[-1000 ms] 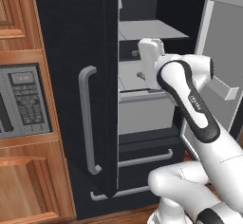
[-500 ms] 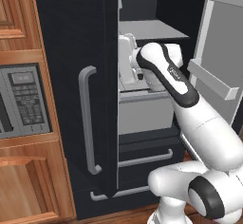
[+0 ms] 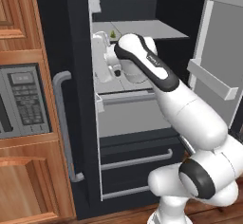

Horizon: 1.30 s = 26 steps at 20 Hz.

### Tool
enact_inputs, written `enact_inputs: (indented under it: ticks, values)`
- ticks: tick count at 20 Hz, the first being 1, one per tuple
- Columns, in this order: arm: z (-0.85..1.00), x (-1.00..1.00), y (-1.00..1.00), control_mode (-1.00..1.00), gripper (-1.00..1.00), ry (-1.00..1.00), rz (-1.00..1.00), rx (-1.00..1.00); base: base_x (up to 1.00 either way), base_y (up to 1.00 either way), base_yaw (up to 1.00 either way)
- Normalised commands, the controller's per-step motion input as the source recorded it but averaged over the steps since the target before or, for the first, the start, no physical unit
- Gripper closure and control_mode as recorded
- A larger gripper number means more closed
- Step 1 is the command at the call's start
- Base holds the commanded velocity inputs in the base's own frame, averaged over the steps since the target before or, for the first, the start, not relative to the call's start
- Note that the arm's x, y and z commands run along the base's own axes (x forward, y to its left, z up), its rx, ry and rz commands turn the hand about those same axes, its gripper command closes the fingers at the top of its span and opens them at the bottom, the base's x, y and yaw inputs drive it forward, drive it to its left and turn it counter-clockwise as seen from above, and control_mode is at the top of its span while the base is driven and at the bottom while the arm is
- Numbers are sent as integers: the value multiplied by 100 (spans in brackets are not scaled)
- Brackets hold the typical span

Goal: There is a bowl on the dining counter. Grab a lemon wedge from the fridge and place it in the bowl. Then get the liquor bottle and glass cup from the cabinet and place them next to the bowl.

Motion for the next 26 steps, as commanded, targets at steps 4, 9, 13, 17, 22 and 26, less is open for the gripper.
enact_inputs:
  ticks: [4, 9, 13, 17, 22, 26]
  values:
    - [-1, -9, 100, -100, -100, -1, 14, -11, 0, 0, 0]
    - [-3, -13, 88, -100, -100, -6, 5, -20, 0, 0, 0]
    - [-5, -1, 10, -100, -100, 0, 1, -14, 0, 0, 0]
    - [-8, -49, -21, -100, -100, -12, 0, -4, 0, 0, 0]
    - [-4, -84, -86, -100, -100, -27, 1, 0, 0, 0, 0]
    - [0, -87, -91, -100, -100, -27, 1, 0, 0, 0, 0]
